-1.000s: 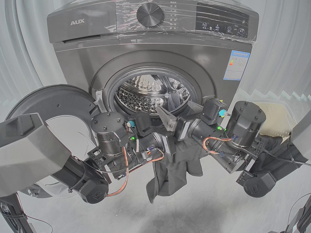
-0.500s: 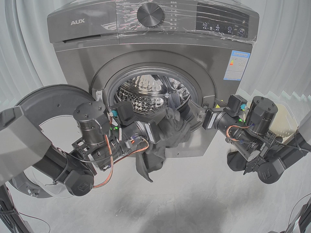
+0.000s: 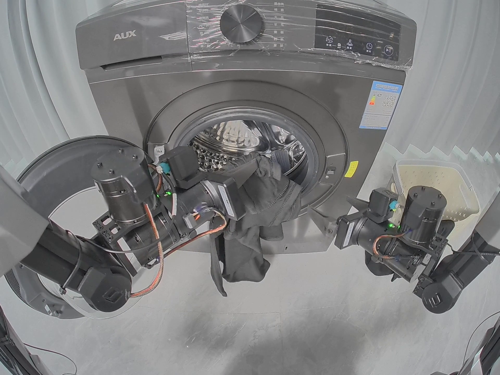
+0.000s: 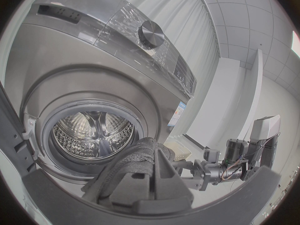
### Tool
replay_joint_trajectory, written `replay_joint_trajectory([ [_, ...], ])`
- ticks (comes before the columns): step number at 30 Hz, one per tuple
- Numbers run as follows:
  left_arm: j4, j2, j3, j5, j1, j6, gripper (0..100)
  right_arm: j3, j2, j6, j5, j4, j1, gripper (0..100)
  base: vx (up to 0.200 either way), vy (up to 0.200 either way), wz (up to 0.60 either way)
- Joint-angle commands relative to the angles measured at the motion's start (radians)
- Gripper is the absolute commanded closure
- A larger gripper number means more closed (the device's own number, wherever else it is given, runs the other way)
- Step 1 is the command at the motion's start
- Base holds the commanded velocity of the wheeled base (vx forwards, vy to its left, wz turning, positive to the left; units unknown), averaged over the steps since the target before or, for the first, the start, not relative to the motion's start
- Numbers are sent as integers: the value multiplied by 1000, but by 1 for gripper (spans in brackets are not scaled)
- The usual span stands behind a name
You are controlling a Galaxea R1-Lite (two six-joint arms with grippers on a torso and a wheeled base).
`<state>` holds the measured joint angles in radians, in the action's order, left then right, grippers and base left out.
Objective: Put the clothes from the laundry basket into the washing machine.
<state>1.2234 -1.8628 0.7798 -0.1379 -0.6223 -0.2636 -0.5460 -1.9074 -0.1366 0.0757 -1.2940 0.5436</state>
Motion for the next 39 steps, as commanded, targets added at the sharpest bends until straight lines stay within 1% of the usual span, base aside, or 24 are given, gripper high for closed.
replay_joint_trajectory([
  [1, -4, 43, -8, -5, 4, 3, 100, 78, -16, 2, -88, -56, 24, 0, 0, 0, 0],
  [3, -5, 50, -8, -8, 4, 3, 100, 101, -18, 3, -137, -90, 41, 0, 0, 0, 0],
  [4, -4, 50, -8, -6, 4, 3, 100, 109, -18, 2, -156, -105, 50, 0, 0, 0, 0],
  [5, -4, 50, -8, -8, 4, 3, 100, 110, -18, 3, -159, -106, 52, 0, 0, 0, 0],
  [6, -2, 50, -10, -8, 4, 3, 100, 113, -18, 2, -183, -126, 62, 0, 0, 0, 0],
  [8, -1, 50, -10, -8, 4, 3, 100, 109, -22, 2, -200, -137, 70, 0, 0, 0, 0],
  [11, 2, 54, -16, -9, 4, 3, 100, 97, -45, 0, -203, -154, 87, 0, 0, 0, 0],
  [14, 4, 62, -27, -11, 1, 3, 100, 67, -84, -3, -221, -188, 101, 0, 0, 0, 0],
  [18, 5, 71, -31, -12, 1, 3, 100, 9, -139, -6, -218, -195, 99, 0, 0, 0, 0],
  [19, 5, 77, -34, -12, 3, 3, 100, -28, -162, -6, -217, -195, 95, 0, 0, 0, 0],
  [21, 5, 77, -37, -12, 3, 3, 100, -52, -174, -6, -217, -195, 93, 0, 0, 0, 0],
  [22, 10, 77, -45, -11, 3, 3, 100, -86, -188, -6, -220, -194, 93, 0, 0, 0, 0],
  [23, 15, 77, -50, -9, 1, 3, 100, -100, -190, -6, -223, -195, 95, 0, 0, 0, 0],
  [29, 48, 66, -79, -9, 1, 3, 100, -124, -190, -6, -234, -203, 116, 0, 0, 0, 0],
  [33, 59, 65, -79, -9, 0, 3, 100, -164, -199, -6, -235, -205, 113, 0, 0, 0, 0],
  [34, 59, 65, -79, -9, -2, 3, 100, -190, -211, -6, -229, -194, 107, 0, 0, 0, 0],
  [39, 59, 65, -82, -11, -2, 3, 100, -224, -234, -6, -221, -188, 98, 0, 0, 0, 0],
])
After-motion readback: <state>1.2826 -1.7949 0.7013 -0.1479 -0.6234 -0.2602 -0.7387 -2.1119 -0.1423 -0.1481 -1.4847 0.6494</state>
